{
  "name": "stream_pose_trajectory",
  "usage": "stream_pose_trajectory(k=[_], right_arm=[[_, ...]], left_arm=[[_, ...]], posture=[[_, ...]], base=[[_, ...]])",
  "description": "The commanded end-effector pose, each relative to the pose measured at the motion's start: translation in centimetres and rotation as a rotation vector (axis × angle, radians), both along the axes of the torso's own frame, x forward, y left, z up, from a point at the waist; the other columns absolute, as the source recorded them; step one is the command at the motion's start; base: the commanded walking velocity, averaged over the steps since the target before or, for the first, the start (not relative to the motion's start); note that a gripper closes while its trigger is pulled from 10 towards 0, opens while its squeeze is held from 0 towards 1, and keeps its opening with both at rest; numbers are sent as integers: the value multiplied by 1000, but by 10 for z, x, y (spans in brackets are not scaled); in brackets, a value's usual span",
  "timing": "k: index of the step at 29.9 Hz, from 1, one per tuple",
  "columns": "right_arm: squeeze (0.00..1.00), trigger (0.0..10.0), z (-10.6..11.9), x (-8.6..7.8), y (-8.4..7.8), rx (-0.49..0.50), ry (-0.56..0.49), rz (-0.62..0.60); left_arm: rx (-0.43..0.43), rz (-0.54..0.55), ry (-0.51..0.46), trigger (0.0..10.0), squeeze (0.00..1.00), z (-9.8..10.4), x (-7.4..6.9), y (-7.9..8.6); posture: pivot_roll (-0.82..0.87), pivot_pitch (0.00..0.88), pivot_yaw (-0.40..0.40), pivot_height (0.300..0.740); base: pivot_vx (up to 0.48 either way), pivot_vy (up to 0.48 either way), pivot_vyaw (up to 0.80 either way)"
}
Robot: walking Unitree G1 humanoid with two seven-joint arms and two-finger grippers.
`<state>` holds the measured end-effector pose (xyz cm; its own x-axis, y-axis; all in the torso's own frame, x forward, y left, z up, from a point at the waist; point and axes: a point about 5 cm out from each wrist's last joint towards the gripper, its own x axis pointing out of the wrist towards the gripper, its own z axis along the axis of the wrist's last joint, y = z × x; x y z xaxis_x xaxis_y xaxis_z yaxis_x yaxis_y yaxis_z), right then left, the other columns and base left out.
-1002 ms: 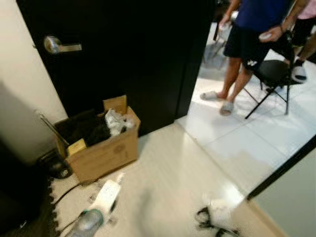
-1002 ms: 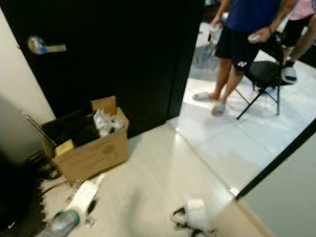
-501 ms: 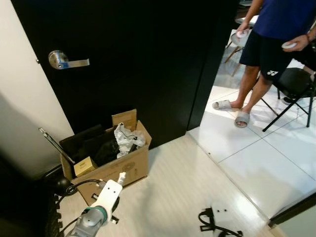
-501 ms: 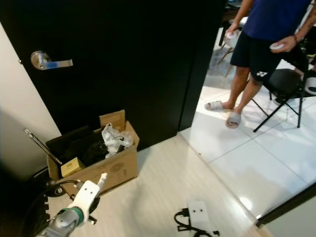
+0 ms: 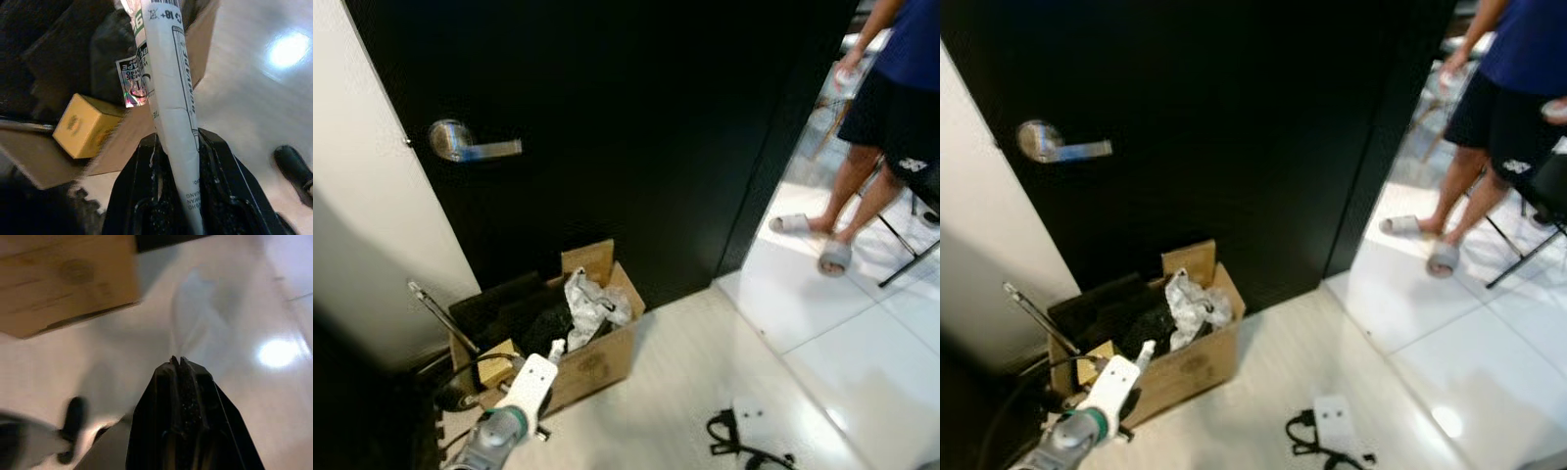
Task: Clean up the room
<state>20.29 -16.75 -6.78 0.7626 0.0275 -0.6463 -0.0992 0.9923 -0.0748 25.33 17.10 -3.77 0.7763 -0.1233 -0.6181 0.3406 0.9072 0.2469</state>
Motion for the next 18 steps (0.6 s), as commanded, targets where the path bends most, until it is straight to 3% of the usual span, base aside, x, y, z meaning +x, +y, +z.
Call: stream_pose_trajectory(k=[1, 18], right_arm=[[0, 10000, -3, -5, -8, -21, 22, -11], [0, 10000, -3, -7, -9, -22, 26, -16]], left_arm=[[-5, -6, 14, 10000, 0, -2, -2, -3], [-6, -12, 13, 10000, 0, -2, -1, -5]], posture=[[-47, 3, 93, 740], [-53, 5, 96, 740]], base=[[382, 0, 0], [383, 0, 0]])
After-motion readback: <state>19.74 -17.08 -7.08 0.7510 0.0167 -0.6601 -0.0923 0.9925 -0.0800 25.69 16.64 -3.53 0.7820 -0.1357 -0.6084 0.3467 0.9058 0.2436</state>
